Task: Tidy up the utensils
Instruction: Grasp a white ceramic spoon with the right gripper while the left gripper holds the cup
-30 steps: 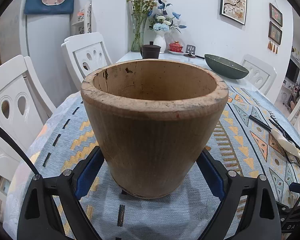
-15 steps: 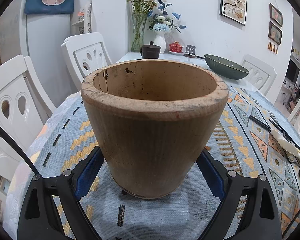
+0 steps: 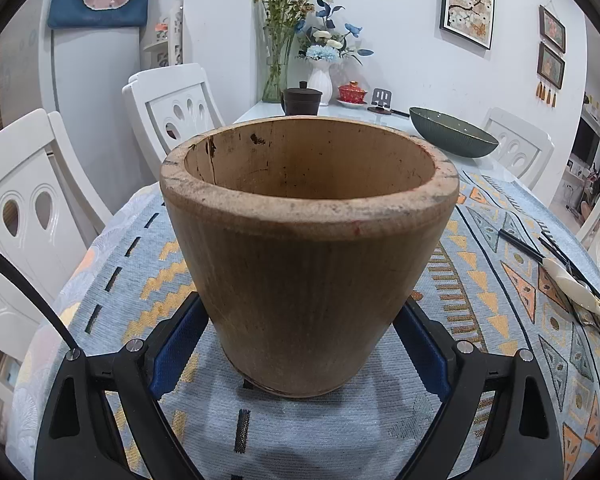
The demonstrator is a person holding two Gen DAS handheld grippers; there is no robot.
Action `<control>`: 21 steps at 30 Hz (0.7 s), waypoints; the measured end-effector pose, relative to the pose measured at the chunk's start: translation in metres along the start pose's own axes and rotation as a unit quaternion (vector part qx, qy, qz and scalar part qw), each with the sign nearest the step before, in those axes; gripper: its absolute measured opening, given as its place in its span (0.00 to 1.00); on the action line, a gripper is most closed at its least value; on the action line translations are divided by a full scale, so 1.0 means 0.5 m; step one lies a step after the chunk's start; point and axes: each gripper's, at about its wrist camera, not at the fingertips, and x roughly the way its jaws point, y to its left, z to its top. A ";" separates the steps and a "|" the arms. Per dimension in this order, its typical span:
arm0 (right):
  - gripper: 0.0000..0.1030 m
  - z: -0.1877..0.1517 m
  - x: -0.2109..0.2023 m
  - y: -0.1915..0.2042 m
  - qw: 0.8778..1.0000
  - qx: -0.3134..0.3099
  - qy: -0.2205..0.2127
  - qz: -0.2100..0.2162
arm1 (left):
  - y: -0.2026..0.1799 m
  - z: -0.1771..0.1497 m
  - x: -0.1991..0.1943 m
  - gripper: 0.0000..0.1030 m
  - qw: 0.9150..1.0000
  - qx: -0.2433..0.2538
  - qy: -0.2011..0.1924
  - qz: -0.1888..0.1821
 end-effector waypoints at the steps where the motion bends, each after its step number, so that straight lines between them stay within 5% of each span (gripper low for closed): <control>1: 0.83 0.002 0.004 -0.005 1.000 0.003 0.004 0.008 | 0.001 0.000 0.000 0.90 1.000 0.000 0.000 0.000; 4: 0.79 0.001 0.020 0.001 1.000 0.009 0.012 0.019 | 0.000 0.000 0.000 0.90 1.000 0.000 0.000 0.000; 9: 0.58 0.001 0.057 0.004 0.999 0.016 0.035 0.023 | 0.000 0.000 0.000 0.90 1.000 0.000 0.000 0.000; 20: 0.56 0.027 0.088 0.026 0.998 0.009 0.050 0.033 | 0.006 -0.003 0.005 0.90 1.000 0.003 0.004 0.002; 21: 0.47 0.031 0.096 0.031 0.998 0.006 0.052 0.020 | 0.004 -0.002 0.005 0.90 1.000 0.003 0.004 0.002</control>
